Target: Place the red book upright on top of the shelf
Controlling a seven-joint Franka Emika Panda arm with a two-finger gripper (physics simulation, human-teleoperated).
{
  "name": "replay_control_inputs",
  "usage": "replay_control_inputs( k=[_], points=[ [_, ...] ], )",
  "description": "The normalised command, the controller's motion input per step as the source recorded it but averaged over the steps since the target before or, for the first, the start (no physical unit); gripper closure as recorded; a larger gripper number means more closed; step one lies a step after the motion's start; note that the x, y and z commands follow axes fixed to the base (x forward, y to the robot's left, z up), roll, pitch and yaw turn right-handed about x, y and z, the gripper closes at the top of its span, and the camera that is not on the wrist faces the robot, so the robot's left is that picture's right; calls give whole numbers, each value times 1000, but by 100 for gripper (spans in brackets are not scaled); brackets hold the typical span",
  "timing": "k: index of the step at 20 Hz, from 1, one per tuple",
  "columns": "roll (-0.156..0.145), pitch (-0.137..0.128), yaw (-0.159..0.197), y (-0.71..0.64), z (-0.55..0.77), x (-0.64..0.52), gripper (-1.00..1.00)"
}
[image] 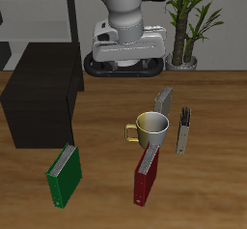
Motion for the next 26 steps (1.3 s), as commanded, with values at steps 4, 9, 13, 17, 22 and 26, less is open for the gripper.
replay_control_inputs(
  k=[4, 9, 13, 17, 22, 26],
  points=[
    [0, -17, -4, 64, -8, 25, -100],
    [-9, -2, -35, 19, 44, 138, -100],
    [-44, -42, 14, -53, 62, 139, -100],
    [-35, -23, -51, -59, 60, 350, -100],
    [-5, -22, 4, 103, -8, 412, -100],
    [11, -21, 19, 128, -46, 211, -100]
  ],
)
